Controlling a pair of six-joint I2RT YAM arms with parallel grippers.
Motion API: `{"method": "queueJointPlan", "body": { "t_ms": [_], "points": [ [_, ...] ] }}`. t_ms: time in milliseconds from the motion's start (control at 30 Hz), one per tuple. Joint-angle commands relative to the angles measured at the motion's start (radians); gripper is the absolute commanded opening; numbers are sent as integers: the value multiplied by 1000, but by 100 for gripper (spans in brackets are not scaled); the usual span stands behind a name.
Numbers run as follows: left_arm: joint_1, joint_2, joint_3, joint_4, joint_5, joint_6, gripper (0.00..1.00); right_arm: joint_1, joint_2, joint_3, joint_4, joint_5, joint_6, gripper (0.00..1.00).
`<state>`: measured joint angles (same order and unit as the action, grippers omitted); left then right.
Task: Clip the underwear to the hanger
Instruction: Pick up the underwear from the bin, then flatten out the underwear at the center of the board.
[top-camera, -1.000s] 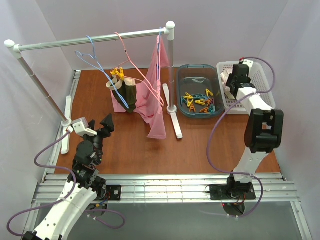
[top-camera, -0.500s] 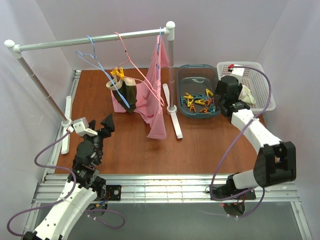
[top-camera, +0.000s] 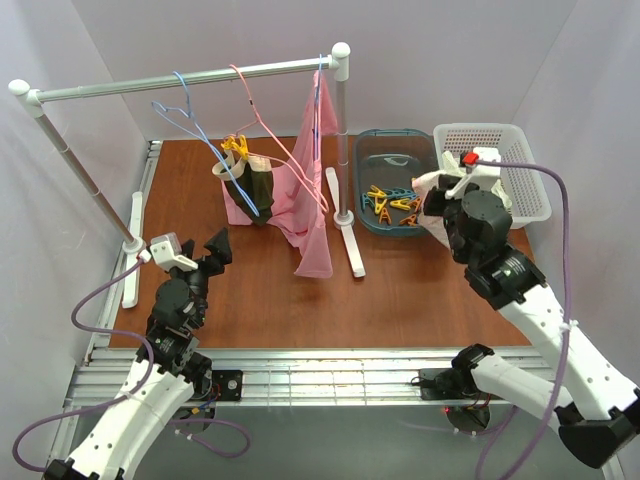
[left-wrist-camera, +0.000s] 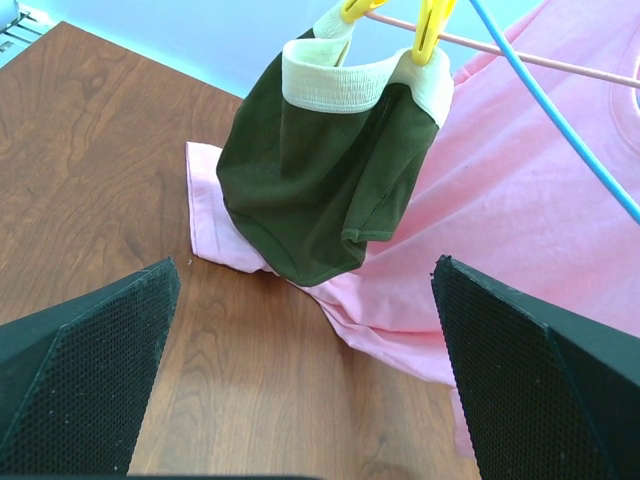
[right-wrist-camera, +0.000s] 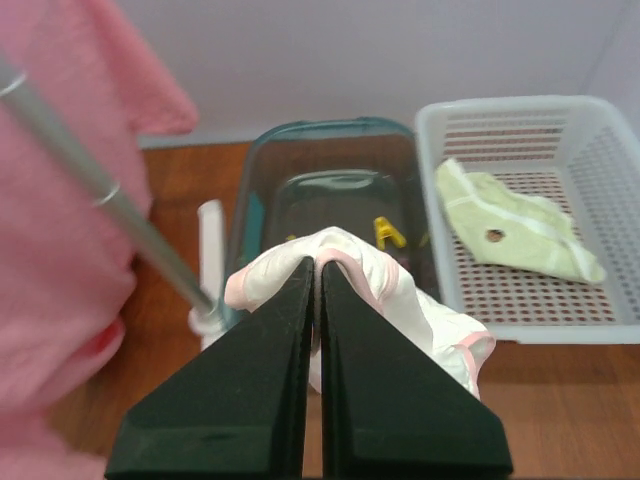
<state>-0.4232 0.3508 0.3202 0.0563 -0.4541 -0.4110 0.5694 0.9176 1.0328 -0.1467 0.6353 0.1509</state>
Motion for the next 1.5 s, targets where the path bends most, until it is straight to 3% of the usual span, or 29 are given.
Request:
{"method": "queueJointPlan", "body": {
  "t_ms": [0,233,567,733,967,1267,1467],
  "points": [
    [-5,11,5,-7,-6,12,93,79,-106,-23,-142,-144,16,1],
    [-5,36,5,8,-11,27,93,214,-204,-40,-321,-460,56,1],
    [-5,28,6,8,-11,37,92,290,-335,-134,-301,-912,102,1],
    [-5,59,17,10,-20,44,91,291,-315,-186,-206,-1028,102,1],
    [-5,42,11,20,58,40,85,290,-238,-218,-143,-877,56,1],
    [-17,-13,-78,11,250,-64,63,291,-128,-209,-36,-620,44,1],
    [-77,22,-66,11,138,-43,61,290,-53,-165,9,-527,30,1]
  ]
}}
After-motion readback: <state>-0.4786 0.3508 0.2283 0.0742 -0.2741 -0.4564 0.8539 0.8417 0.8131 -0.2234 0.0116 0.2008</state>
